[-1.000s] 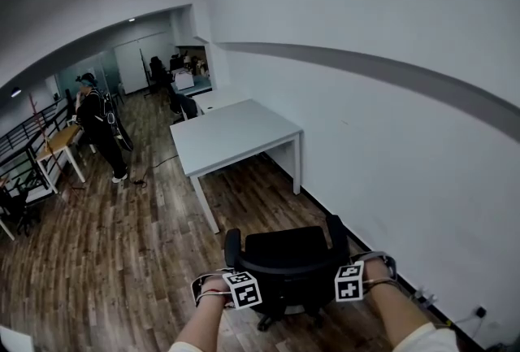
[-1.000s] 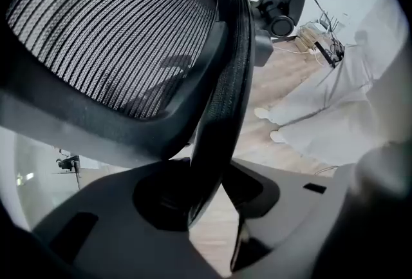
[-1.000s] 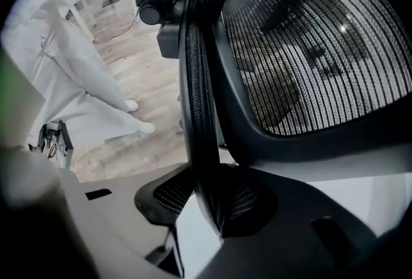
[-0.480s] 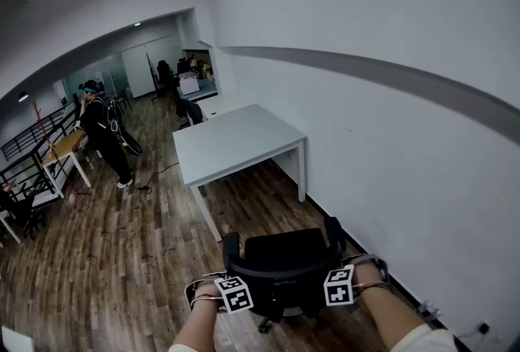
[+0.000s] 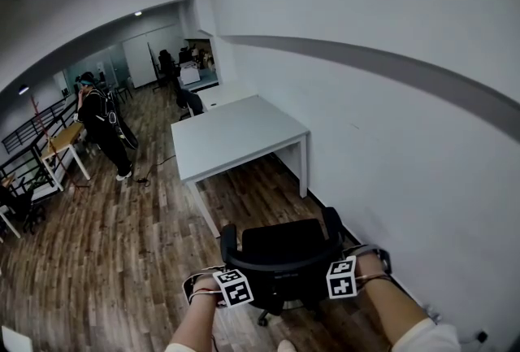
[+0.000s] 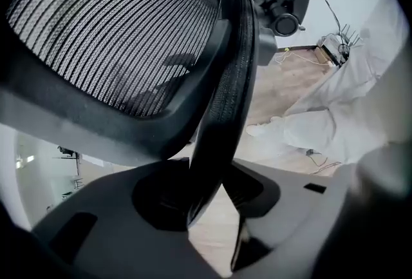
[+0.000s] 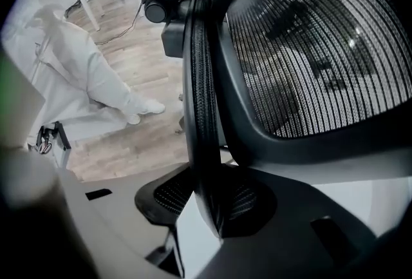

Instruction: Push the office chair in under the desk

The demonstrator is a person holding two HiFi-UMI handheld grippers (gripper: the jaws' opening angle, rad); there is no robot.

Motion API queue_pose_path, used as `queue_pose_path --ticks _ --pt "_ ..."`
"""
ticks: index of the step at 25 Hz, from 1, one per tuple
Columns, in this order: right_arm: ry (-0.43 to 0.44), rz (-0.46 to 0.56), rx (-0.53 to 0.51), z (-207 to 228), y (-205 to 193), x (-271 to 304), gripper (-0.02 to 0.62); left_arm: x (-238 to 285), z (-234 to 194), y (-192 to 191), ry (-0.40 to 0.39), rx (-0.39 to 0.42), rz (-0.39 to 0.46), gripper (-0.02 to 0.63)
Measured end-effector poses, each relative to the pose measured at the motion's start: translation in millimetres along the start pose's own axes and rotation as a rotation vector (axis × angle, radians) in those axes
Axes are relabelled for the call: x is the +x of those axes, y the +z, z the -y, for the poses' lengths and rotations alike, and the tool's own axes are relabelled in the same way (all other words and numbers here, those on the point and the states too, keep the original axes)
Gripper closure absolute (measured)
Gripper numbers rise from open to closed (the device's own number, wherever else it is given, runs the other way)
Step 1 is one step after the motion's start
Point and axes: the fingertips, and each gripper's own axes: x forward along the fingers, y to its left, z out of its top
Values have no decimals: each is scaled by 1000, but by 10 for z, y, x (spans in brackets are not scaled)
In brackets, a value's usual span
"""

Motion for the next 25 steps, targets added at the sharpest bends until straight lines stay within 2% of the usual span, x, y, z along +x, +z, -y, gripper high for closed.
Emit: queue_pose_path --ticks 9,13,25 --pt "-4 -7 -34 581 -131 268 459 117 -402 247 -5 -6 15 453" --pt "-12 -13 -49 945 -193 395 459 178 -700 387 21 -8 23 456" --pt "-15 -1 -89 1773 -227 764 457 384 -1324 582 4 -16 -23 468"
